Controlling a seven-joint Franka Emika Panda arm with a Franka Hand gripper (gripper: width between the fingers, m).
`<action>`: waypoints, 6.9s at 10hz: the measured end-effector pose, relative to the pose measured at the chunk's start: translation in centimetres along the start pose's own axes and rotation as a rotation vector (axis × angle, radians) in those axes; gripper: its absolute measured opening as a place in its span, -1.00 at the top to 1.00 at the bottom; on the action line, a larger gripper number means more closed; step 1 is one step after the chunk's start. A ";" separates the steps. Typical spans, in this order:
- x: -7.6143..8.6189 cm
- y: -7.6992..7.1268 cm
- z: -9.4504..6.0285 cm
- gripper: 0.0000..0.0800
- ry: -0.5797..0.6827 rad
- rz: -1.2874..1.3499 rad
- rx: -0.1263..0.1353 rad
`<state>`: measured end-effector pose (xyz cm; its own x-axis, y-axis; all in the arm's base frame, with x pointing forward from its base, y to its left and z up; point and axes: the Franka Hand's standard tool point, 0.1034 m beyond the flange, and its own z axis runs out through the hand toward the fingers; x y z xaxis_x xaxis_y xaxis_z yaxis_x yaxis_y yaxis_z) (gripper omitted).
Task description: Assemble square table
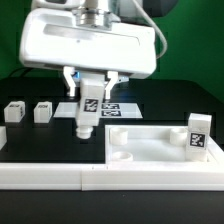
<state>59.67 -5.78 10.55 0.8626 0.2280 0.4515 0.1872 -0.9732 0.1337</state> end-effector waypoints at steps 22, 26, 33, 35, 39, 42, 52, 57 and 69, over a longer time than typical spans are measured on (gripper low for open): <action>1.3 -6.2 3.7 0.25 0.015 0.063 0.065; 1.3 -6.2 3.7 -0.55 0.015 0.063 0.065; 1.3 -6.2 3.7 -0.62 0.015 0.063 0.065; 1.3 -6.2 3.7 -0.62 0.015 0.063 0.065; 1.9 -5.8 3.3 -0.62 -0.070 0.098 0.113; 2.7 -6.9 3.3 -0.62 -0.269 0.167 0.223; 2.1 -6.2 3.1 -0.62 -0.438 0.135 0.261; 2.0 -6.4 3.1 -0.62 -0.474 0.311 0.215; 1.5 -6.0 3.8 0.26 -0.462 0.497 0.161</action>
Offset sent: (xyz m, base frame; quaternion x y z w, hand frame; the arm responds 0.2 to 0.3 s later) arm 0.0282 0.0334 0.0053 -0.0124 -0.0111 0.0349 0.9993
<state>61.61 0.32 7.06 0.9689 -0.2476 -0.0010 -0.2453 -0.9592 -0.1405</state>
